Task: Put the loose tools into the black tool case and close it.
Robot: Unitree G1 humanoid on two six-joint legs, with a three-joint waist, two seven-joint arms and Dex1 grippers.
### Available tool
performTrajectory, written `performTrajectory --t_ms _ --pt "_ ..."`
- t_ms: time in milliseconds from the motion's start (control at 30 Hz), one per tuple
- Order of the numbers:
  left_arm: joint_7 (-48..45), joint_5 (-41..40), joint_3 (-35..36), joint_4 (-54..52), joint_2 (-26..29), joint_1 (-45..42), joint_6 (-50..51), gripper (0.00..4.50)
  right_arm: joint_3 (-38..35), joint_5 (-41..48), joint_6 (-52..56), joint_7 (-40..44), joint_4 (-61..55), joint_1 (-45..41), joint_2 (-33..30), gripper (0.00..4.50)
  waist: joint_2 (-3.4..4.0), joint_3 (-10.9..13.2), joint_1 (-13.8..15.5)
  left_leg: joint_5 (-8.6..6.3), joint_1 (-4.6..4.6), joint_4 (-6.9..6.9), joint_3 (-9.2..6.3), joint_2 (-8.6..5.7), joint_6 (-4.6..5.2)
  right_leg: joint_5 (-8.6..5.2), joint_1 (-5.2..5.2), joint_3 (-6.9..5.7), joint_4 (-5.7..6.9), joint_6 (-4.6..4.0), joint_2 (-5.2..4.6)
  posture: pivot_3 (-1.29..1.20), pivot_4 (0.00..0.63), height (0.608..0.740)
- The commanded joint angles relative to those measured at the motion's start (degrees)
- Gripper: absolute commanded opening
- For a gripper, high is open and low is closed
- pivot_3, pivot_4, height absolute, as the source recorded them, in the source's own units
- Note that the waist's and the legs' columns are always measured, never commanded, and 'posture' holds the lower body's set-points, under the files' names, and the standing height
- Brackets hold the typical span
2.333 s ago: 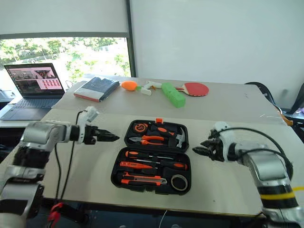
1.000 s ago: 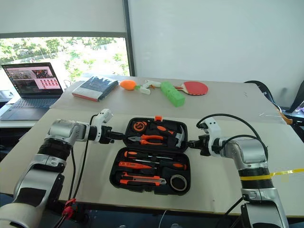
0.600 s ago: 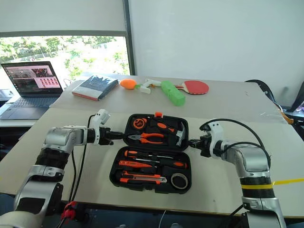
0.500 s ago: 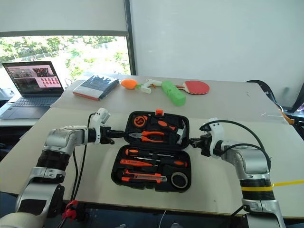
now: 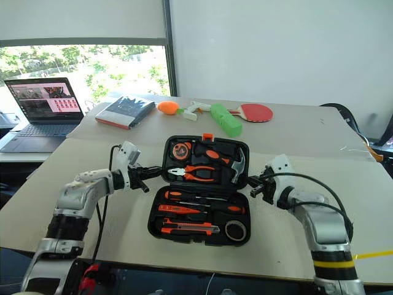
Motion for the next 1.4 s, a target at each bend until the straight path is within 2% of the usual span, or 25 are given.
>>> performTrajectory --t_ms 33,367,667,867,1167,1233,1267,1400 --pt "4.1 1.6 -0.8 -5.3 -3.4 1.1 -11.7 0.06 2.8 -3.9 -15.8 -1.2 -7.3 2.9 1.4 0.02 0.0 0.0 0.1 0.0 0.0 0.0 0.0 -0.02 0.0 0.0 0.01 0.0 0.0 0.0 -0.02 0.0 0.15 0.736" --pt "10.9 7.3 -1.4 -6.9 -3.2 7.1 -27.0 0.06 3.0 -14.1 -36.6 -6.2 -5.5 10.2 0.1 0.02 0.0 0.0 -0.1 0.07 0.12 -0.01 0.02 -0.01 -0.1 0.1 0.05 0.03 0.03 -0.02 0.0 0.0 0.15 0.736" --pt "9.3 5.2 -1.0 -5.0 -2.0 7.3 -25.8 0.06 3.1 -22.4 -50.5 -11.1 -0.8 10.6 -2.5 0.02 0.0 0.0 -0.1 0.08 0.14 0.01 0.03 -0.02 -0.11 0.1 0.09 0.03 0.02 -0.02 0.0 0.0 0.15 0.736" --pt "9.1 4.7 -0.7 -6.2 -1.8 8.8 -25.0 0.06 2.9 -29.8 -61.3 -16.9 3.5 14.0 -4.7 0.02 0.0 0.0 0.1 0.08 0.18 0.02 0.04 -0.02 -0.11 0.1 0.13 0.03 0.02 -0.02 -0.01 0.0 0.15 0.736" --pt "7.7 3.8 -1.0 -8.8 -1.0 10.5 -24.2 0.06 2.8 -32.7 -67.5 -20.4 7.1 16.9 -5.8 0.02 0.01 0.0 -0.1 0.08 0.48 0.0 0.09 -0.01 -0.11 0.1 0.37 0.08 0.02 -0.02 -0.01 0.0 0.15 0.736" --pt "7.4 3.6 -0.9 -9.2 -0.5 11.1 -24.2 0.74 2.7 -32.7 -68.2 -20.6 7.1 17.3 -6.0 0.0 0.01 0.0 -0.1 0.08 0.49 -0.01 0.09 0.0 -0.11 0.1 0.37 0.08 0.03 -0.02 0.0 0.0 0.15 0.736" --pt "7.3 3.6 -0.9 -9.3 -0.2 11.4 -24.4 0.81 2.8 -32.9 -68.6 -20.6 7.0 17.5 -6.2 0.0 0.01 0.0 -0.1 0.08 0.49 -0.01 0.08 0.0 -0.11 0.1 0.37 0.08 0.02 -0.02 0.0 0.0 0.15 0.736" --pt "6.9 2.9 -0.3 -10.7 1.3 13.2 -23.3 2.43 2.6 -32.2 -69.4 -20.2 5.9 19.6 -6.7 0.0 0.03 0.0 0.0 0.07 0.56 -0.02 0.08 0.0 -0.11 0.1 0.46 0.08 0.01 -0.02 0.0 0.0 0.15 0.736"
